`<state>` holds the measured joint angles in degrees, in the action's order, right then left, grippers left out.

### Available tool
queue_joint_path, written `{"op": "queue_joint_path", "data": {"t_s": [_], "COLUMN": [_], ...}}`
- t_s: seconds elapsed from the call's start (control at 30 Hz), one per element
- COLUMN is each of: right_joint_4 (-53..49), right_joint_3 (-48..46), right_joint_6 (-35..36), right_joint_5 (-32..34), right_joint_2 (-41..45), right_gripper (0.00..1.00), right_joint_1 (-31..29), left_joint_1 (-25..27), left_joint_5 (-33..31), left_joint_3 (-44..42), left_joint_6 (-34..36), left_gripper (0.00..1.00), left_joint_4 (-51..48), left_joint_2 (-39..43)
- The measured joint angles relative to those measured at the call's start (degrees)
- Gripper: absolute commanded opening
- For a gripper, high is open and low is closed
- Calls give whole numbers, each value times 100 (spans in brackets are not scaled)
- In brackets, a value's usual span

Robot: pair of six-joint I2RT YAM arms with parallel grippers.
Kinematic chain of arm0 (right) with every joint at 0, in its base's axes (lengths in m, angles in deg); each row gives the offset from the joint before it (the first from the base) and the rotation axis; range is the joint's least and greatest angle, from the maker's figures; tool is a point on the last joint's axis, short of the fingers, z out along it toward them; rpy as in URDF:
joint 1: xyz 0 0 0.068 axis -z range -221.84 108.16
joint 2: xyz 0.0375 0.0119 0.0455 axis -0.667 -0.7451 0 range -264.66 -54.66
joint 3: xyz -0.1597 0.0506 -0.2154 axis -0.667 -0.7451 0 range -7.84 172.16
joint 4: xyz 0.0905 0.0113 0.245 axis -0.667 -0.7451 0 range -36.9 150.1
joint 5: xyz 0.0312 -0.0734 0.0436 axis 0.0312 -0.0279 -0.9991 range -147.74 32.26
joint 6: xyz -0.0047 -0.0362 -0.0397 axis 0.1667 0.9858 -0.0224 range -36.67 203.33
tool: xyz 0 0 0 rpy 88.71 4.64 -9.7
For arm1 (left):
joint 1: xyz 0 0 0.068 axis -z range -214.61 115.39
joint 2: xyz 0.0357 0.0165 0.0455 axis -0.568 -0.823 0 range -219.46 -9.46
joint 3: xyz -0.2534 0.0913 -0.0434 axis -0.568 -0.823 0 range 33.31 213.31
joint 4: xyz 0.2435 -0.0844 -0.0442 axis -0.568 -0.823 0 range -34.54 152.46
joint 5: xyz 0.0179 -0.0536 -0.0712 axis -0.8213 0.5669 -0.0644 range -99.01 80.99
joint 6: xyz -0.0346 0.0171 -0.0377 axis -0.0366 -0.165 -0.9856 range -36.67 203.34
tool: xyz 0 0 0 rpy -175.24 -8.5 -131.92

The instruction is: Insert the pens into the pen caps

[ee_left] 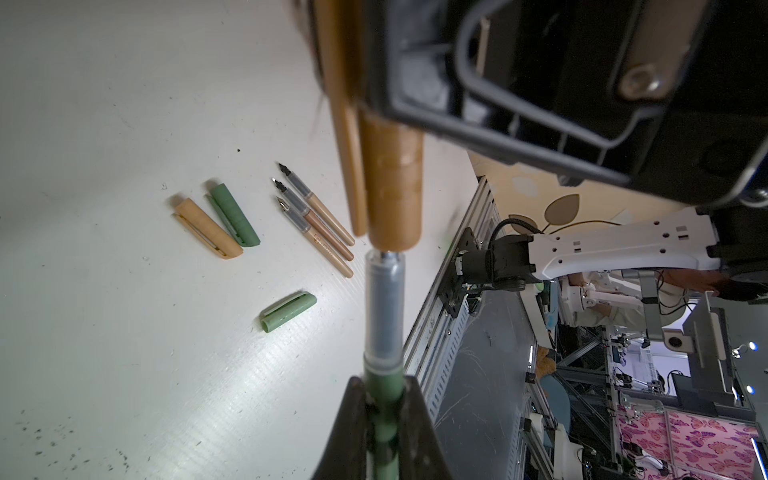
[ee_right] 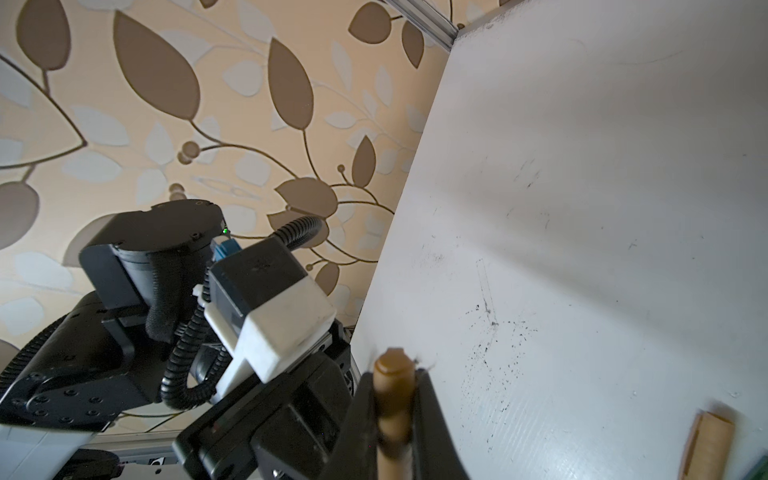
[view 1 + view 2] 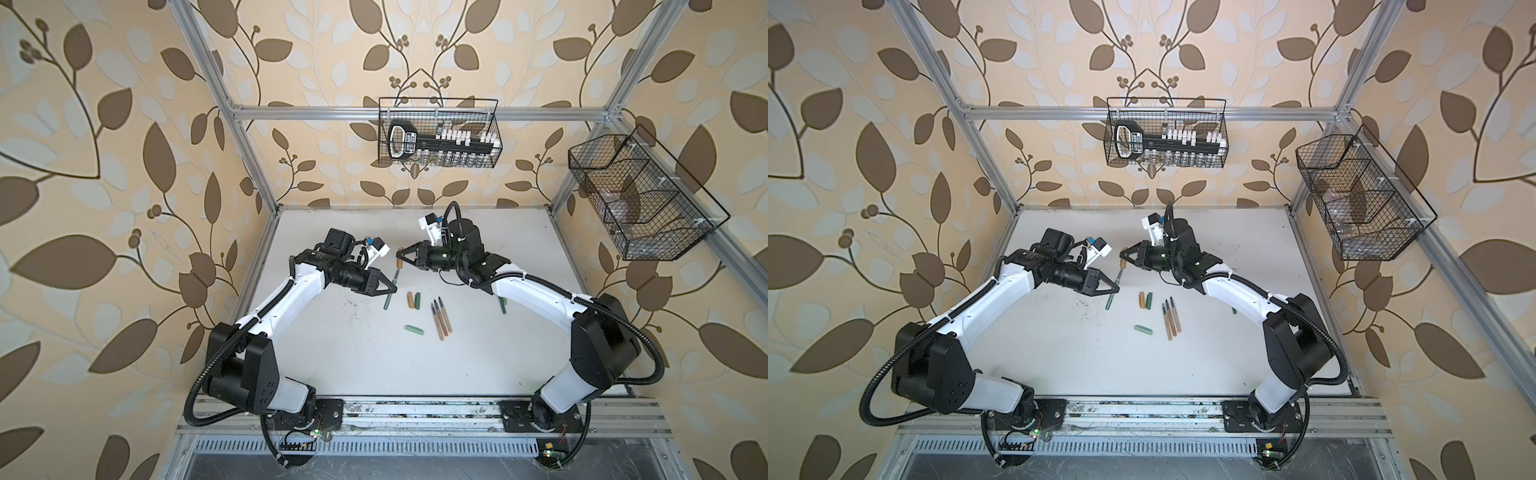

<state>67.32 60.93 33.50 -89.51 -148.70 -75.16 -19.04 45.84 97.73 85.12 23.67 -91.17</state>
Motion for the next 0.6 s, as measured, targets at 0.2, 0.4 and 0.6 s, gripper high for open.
{"op": "queue_joint_path", "data": {"t_s": [0.2, 0.4, 0.6], "right_joint_4": [2, 306, 636], "right_joint_3": [-2, -105, -201], "right_joint_6": [-2, -125, -264], "right_joint_5": [37, 260, 627], "right_joint_2": [0, 13, 66], "right_gripper": [7, 7, 6], "right_joint_1": [-44, -120, -197], "left_joint_1": [-28, -74, -79], "left_joint_5": [11, -37, -138], "left_joint_3": [0, 0, -111], "left_joint_6": [-35, -203, -664], "left_gripper": [0, 0, 0], "left_joint_4": [4, 85, 538], "left_joint_2": [20, 76, 216]}}
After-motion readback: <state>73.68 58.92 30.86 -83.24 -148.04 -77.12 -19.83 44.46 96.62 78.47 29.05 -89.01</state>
